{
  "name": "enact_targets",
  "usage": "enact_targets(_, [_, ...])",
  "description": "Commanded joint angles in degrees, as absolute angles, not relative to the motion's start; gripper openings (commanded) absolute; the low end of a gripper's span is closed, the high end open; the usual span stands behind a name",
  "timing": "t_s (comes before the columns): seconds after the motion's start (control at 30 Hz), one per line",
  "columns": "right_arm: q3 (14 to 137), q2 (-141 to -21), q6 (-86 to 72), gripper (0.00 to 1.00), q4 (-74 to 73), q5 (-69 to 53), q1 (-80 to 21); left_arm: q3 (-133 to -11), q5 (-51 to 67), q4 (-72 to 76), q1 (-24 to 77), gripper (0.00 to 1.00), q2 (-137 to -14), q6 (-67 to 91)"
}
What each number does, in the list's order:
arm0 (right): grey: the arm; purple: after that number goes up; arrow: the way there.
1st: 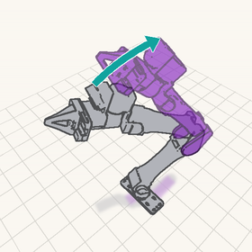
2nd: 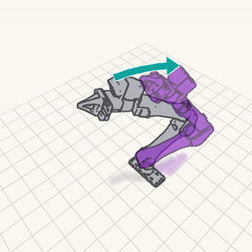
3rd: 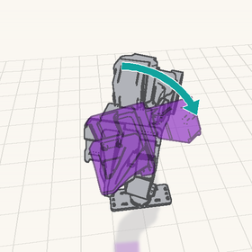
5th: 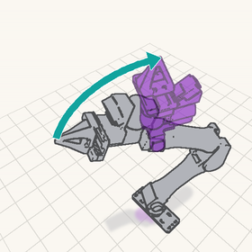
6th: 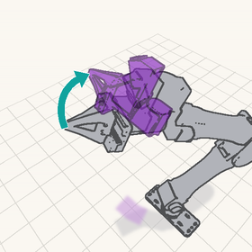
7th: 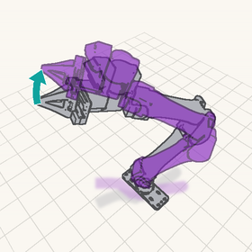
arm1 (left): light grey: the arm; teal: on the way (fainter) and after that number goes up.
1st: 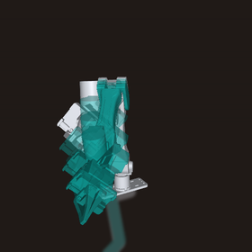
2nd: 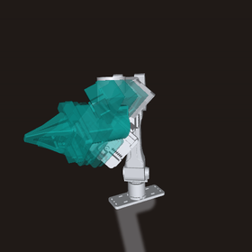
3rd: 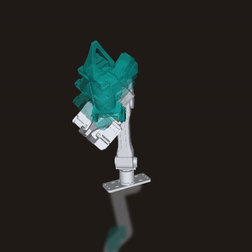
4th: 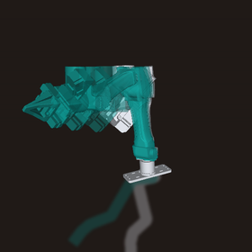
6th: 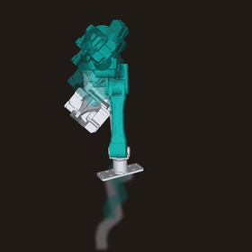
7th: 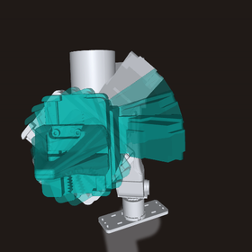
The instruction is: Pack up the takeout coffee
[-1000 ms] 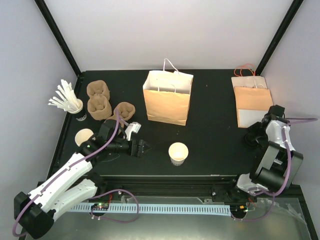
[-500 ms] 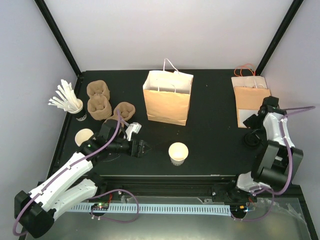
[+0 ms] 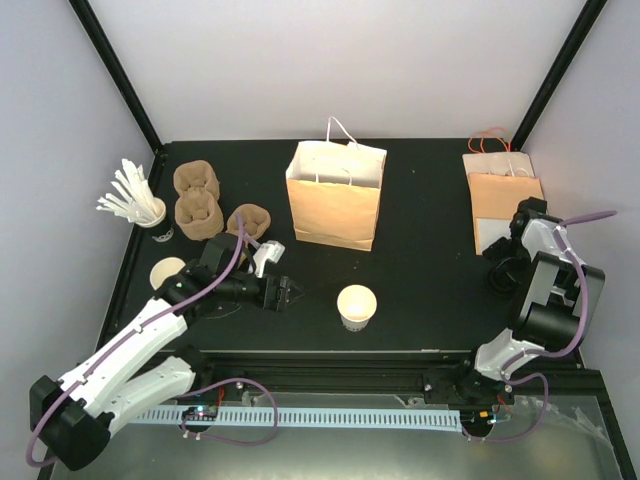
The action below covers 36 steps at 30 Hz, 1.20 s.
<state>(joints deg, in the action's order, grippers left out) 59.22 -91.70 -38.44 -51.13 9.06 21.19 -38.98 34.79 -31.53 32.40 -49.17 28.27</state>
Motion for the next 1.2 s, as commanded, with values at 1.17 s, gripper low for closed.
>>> enact_targets(1.17, [62.5, -79.9, -39.2, 0.72, -55.3, 8.9, 16.4, -42.9, 32.9, -34.0, 32.9, 0.99, -49.8, 28.6])
